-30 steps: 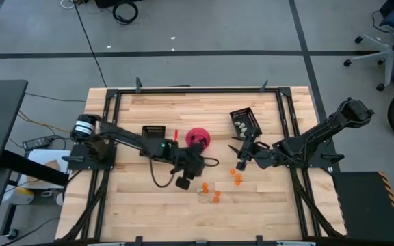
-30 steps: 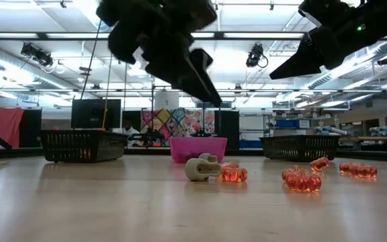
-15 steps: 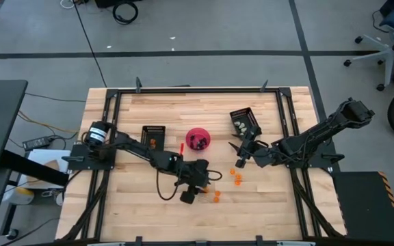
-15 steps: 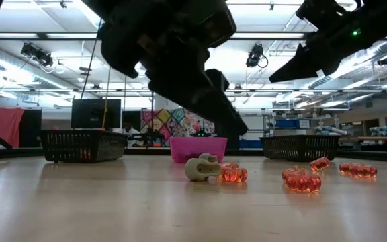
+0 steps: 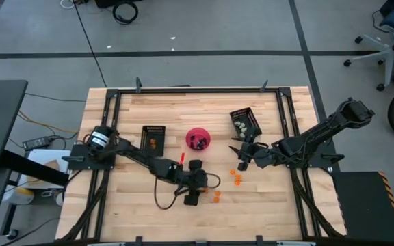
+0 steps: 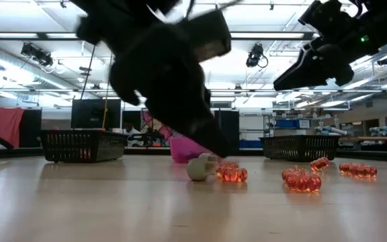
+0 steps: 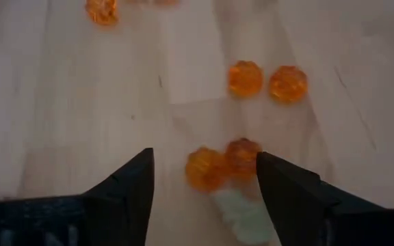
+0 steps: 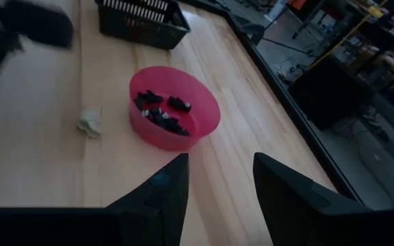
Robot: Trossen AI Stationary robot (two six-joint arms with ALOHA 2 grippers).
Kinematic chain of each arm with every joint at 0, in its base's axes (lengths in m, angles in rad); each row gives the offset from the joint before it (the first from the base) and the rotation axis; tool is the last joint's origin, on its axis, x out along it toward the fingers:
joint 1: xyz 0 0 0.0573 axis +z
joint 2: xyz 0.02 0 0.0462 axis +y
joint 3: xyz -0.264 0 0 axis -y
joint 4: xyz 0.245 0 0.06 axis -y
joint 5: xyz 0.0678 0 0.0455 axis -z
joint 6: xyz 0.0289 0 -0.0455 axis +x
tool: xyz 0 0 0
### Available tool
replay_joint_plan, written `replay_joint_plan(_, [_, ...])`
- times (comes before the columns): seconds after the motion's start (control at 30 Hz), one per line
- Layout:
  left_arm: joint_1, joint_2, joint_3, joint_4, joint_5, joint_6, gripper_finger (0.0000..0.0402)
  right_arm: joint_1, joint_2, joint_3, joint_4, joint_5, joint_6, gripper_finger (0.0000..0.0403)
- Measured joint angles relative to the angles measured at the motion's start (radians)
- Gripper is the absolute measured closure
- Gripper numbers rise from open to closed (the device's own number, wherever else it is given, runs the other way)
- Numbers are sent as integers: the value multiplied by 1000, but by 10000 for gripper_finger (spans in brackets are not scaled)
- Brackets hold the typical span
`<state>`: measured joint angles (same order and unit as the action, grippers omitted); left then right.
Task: Sort Halloween decoration
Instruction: Put the bottom white skull toy into the right black bin
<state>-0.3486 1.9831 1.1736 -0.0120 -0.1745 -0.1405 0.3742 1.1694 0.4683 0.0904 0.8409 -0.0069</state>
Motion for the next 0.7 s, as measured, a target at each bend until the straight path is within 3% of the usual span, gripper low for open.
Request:
replay_joint_plan(0.33, [-105,2,-2,-33,-228,-93,193,31,0,-11,6,-32,-2,236])
replay_joint_plan(0.7, [-124,42,-3,-56,-263,-174,194,59,-1,-11,14,-33,-14,236])
